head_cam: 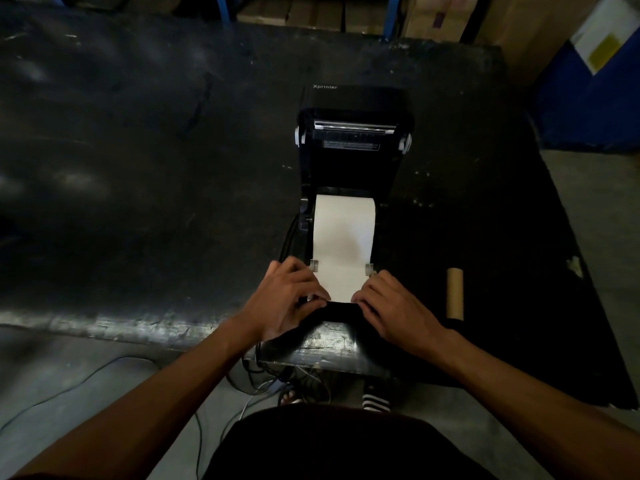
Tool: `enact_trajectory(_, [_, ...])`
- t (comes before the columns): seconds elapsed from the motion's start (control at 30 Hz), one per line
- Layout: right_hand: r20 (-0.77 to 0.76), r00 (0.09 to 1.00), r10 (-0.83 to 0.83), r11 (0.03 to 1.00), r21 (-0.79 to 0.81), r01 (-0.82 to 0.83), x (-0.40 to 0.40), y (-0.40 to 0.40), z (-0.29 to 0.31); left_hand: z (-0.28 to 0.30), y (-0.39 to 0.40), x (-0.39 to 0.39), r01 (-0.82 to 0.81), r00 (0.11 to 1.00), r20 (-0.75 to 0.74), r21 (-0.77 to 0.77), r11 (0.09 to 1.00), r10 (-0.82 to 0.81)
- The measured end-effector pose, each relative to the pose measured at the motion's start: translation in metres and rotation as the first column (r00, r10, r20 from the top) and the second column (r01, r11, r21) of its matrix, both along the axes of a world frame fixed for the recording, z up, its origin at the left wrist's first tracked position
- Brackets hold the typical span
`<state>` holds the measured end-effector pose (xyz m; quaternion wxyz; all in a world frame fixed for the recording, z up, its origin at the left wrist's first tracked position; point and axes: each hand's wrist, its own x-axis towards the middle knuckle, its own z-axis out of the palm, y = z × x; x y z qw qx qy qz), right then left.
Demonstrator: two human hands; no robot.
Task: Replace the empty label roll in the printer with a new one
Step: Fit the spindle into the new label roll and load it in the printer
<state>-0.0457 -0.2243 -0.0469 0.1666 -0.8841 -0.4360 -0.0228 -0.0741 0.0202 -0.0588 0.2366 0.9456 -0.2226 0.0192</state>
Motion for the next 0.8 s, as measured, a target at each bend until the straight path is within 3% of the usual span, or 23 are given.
enact_trajectory(0.37, [-0.08,0.988,0.13,0.986,-0.098,-0.138,-0.024,-0.011,0.003,0.011,-0.001,-0.014,0.246,0.965,-0.109,0.058,0.967,-0.239])
enact_trajectory(0.57, [-0.137,0.972,0.191,0.967,-0.146,-0.21,-0.032,-0.009,-0.002,0.01,-0.003,-0.02,0.294,0.936,-0.225,0.084,0.952,-0.27])
enact_trajectory(0.8, [-0.232,0.959,0.161,0.965,-0.167,-0.202,-0.038,-0.007,-0.012,-0.004,-0.003,-0.032,0.288,0.94,-0.224,0.111,0.951,-0.258])
